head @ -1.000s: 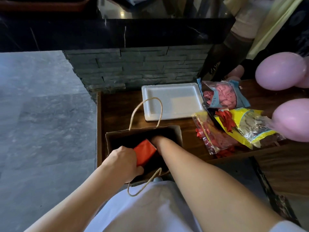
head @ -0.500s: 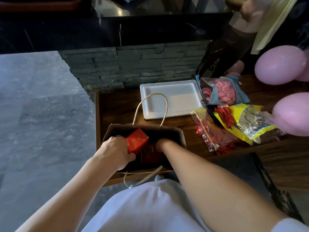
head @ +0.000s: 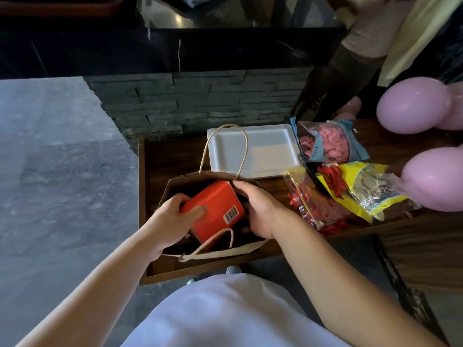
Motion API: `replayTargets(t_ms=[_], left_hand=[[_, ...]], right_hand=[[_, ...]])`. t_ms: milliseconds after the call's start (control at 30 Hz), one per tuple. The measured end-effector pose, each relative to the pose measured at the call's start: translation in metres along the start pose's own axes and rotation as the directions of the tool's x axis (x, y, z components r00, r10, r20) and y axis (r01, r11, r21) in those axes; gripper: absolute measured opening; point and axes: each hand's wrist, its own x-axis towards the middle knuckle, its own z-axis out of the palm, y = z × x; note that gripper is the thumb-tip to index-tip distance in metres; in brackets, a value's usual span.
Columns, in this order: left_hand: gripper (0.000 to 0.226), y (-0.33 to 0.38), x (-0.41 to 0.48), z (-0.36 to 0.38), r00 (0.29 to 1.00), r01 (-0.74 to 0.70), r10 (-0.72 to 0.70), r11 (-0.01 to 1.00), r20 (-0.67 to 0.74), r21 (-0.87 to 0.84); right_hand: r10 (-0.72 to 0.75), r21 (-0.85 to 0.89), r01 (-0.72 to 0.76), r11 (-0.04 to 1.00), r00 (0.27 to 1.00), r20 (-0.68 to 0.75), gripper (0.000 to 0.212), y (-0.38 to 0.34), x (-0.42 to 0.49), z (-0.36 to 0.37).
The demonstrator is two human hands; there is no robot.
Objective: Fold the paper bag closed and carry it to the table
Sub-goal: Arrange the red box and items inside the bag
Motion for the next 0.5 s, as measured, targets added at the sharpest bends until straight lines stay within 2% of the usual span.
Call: replayTargets(t_ms=[67, 200, 367, 500], left_hand=[[0.033, 0.003, 0.000, -0.002, 0.993, 0.115, -0.105, 0.970, 0.058, -0.216], [0.040, 0.007, 0.004, -0.007, 0.960, 0.273, -0.224, 0.874, 0.165, -0.401], [0.041, 0.008, 0.005, -0.008, 0.955, 0.288, -0.229, 0.876, 0.190, -0.388], [0.040, 0.008, 0.004, -0.010, 0.935, 0.332, -0.237, 0.845, 0.264, -0.419]], right_hand=[[-0.010, 0.017, 0.010, 1.000, 0.999, 0.032, 0.045, 0.002, -0.002, -0.004], [-0.051, -0.010, 0.052, 0.999, 0.998, 0.044, 0.044, 0.004, -0.007, -0.005], [-0.109, -0.021, 0.111, 0.994, 0.993, 0.054, 0.033, 0.011, -0.011, -0.003], [-0.160, 0.119, 0.162, 0.980, 0.987, -0.030, 0.023, 0.014, -0.014, 0.000]])
